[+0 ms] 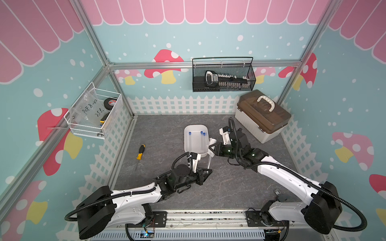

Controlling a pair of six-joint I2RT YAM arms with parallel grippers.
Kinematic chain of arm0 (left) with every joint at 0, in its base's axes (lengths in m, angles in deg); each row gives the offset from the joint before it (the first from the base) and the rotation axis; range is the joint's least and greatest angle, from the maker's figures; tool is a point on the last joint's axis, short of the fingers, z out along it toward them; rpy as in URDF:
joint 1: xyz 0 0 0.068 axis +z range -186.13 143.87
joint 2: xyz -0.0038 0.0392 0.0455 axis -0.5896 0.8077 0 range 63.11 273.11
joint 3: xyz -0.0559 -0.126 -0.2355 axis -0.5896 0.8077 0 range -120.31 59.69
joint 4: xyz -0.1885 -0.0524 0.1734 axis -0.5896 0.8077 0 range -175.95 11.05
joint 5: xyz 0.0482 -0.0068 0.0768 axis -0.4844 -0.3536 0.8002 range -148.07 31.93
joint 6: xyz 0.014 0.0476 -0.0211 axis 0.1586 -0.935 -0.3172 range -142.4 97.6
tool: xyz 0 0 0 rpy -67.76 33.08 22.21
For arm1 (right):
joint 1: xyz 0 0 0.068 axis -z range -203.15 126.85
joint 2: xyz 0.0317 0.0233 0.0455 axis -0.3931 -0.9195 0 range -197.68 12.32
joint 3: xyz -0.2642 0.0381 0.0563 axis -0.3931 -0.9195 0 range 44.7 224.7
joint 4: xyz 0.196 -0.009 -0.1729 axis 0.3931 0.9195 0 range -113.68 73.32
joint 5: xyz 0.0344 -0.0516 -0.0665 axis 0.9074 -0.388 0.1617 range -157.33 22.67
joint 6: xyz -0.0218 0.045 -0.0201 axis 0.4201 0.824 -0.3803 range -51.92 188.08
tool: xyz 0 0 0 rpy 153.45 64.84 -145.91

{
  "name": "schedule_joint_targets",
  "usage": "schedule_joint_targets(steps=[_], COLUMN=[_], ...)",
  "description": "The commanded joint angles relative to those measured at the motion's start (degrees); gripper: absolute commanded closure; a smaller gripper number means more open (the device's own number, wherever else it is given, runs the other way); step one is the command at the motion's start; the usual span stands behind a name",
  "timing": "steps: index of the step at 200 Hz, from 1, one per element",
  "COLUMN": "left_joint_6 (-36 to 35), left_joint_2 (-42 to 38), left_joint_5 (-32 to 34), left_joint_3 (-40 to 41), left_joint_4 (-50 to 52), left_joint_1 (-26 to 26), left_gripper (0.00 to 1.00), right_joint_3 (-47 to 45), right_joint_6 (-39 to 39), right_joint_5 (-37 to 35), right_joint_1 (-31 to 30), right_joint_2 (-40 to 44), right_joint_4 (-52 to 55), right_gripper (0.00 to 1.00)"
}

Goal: Wipe the exteriors of test tubes
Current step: Wipe the dirt from the test tube.

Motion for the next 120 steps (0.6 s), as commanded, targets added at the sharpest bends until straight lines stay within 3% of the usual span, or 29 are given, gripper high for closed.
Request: schedule_joint_targets(steps=[1,57,120], left_joint_6=[0.56,0.48,0.12], left_joint_2=[-0.97,-0.14,-1.88], left_joint_5=[0.39,0.17,1.14], left_joint_3=[0.72,0.15,0.49], left_joint_4=[-0.60,-1.08,0.39], left_joint_1=[0.04,0.13,0.21], left_gripper=[0.92,0.92,0.92], right_joint_3=[-3.44,-9.41,-10.96], right_joint_6=[0.16,5.98,8.10], right_joint_5=[-1.30,-3.94,-3.94], right_joint_1=[-2.22,-9.62,-11.71], right_joint_2=[3.25,5.09,3.78], right_joint_4=[1.32,-1.47,-4.57], right_gripper=[0.79,0.79,0.79])
